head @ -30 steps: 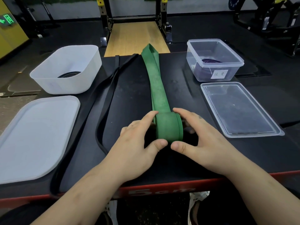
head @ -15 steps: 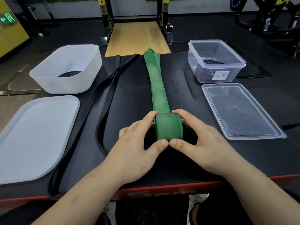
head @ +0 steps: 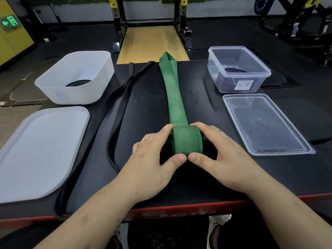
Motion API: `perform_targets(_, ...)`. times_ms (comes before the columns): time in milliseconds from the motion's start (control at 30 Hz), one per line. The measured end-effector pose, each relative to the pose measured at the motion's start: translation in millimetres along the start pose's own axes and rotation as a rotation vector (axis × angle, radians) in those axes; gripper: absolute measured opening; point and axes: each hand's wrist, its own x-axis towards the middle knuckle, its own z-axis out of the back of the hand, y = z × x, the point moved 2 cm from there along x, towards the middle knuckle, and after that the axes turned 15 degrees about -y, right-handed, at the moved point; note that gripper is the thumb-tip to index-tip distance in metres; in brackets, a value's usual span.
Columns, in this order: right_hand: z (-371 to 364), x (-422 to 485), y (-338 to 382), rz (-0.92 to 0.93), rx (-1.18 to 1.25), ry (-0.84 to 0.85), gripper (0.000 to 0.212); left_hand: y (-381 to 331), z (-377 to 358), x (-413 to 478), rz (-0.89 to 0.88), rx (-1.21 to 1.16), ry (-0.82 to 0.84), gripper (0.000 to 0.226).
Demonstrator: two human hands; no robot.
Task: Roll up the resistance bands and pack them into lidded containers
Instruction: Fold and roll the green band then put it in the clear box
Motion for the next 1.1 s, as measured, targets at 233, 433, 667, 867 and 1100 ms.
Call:
perform_targets(233, 3.9, -2.7, -1.9, -0.005, 0.058, 0.001, 0.068, -0.3, 1.0, -2.5, -0.010, 0.004, -0.002, 0.068)
perform_targets(433, 11.9, -22.0, 6.7, 0.027, 0.088, 0.047, 0.062, 4.2, 3.0, -24.7, -0.045, -0.023, 0.050, 0.071)
perform_targets(667, 14.0, -25.3, 10.3, 0.049, 0.085, 0.034, 0.049, 2.4, 5.9, -33.2, -0.096, -0.054, 0.002, 0.086)
perform_targets(867, 12.2, -24.0, 4.5, 0.049, 0.098, 0.018, 0.070, 3.3, 3.8, -28.1, -0.087, -0.036, -0.015, 0.081)
perform_targets(1100, 10.9, -15.0, 1.2, 0.019, 0.063, 0.000, 0.069, 3.9, 2.9, -24.0, -0.098, -0.041, -0.005, 0.087)
